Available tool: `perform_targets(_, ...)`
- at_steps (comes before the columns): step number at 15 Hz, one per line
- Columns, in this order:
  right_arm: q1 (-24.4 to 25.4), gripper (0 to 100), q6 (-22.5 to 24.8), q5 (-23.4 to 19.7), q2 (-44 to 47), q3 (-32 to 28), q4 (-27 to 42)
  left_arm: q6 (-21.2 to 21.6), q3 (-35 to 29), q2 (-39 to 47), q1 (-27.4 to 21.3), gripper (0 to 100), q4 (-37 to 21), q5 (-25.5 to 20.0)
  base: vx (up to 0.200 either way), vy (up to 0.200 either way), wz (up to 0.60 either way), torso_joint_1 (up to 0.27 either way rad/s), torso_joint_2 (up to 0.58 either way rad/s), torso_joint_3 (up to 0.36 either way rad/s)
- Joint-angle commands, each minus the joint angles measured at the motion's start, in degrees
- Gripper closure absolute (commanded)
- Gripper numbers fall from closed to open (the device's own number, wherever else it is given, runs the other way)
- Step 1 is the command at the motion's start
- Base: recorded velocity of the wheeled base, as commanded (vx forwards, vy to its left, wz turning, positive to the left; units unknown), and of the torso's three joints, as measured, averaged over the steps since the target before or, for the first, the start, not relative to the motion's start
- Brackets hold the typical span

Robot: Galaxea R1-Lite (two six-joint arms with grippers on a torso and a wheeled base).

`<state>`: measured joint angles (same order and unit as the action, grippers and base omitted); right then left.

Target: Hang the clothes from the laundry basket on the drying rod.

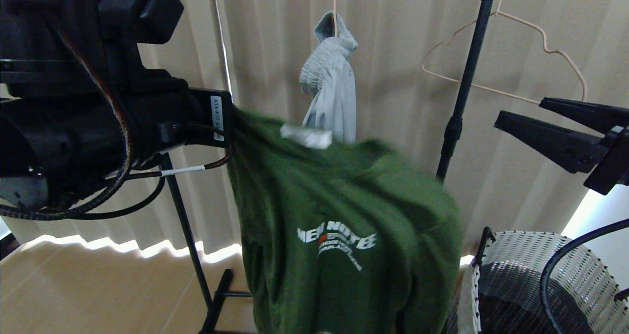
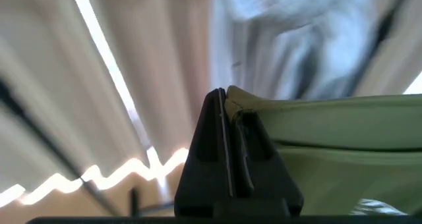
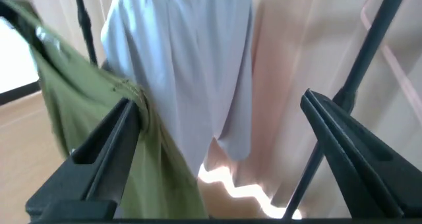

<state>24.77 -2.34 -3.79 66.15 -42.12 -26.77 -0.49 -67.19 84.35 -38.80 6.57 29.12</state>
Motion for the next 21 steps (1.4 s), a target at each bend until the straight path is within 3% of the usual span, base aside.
perform_targets(1, 0.1, 0, -0.12, -2.45, -0.67, 3.1, -3.11, -0.22, 1.01, 0.47, 1.98, 100, 0.11, 1.9, 0.0, 0.0, 0.0, 0.0, 0.0, 0.0)
perform_targets(4, 0.1, 0, -0.12, -8.07, -1.9, 6.0, -5.49, -0.92, 1.01, 0.38, 2.42, 100, 0.2, 3.66, 0.0, 0.0, 0.0, 0.0, 0.0, 0.0)
perform_targets(7, -0.16, 0, 0.23, -7.72, -2.16, 6.79, -5.22, -1.71, 2.16, -0.67, 2.5, 100, 0.2, 3.92, 0.0, 0.0, 0.0, 0.0, 0.0, 0.0)
perform_targets(9, -4.29, 0, 2.6, -5.88, -2.16, 8.19, -5.13, -1.62, 5.32, -3.75, 2.5, 100, 0.2, 3.84, 0.0, 0.0, 0.0, 0.0, 0.0, 0.0)
perform_targets(11, -8.86, 0, 12.71, -1.92, -2.6, 10.48, -5.05, -1.09, 11.38, -9.82, 2.33, 100, 0.64, 3.13, 0.0, 0.0, 0.0, 0.0, 0.0, 0.0)
perform_targets(13, -10.09, 0, 15.79, 4.93, -3.92, 13.29, -4.43, -0.3, 15.87, -13.59, 2.33, 100, 1.43, 3.13, 0.0, 0.0, 0.0, 0.0, 0.0, 0.0)
perform_targets(14, -10.27, 0, 18.25, 10.65, -3.92, 15.31, -4.52, -0.13, 18.24, -15.62, 2.33, 100, 1.34, 3.04, 0.0, 0.0, 0.0, 0.0, 0.0, 0.0)
perform_targets(16, -10.45, 0, 25.19, 17.85, -4.89, 18.12, -5.75, -0.13, 20.96, -17.99, 2.42, 100, 1.34, 3.04, 0.0, 0.0, 0.0, 0.0, 0.0, 0.0)
perform_targets(19, -10.88, 0, 26.07, 18.29, -7.26, 19.62, -6.1, 1.72, 22.37, -20.89, 2.33, 100, 1.34, 2.87, 0.0, 0.0, 0.0, 0.0, 0.0, 0.0)
perform_targets(21, -11.15, 0, 25.98, 18.47, -7.44, 19.97, -5.92, 1.81, 22.63, -21.94, 2.33, 100, 1.34, -0.21, 0.0, 0.0, 0.0, 0.0, 0.0, 0.0)
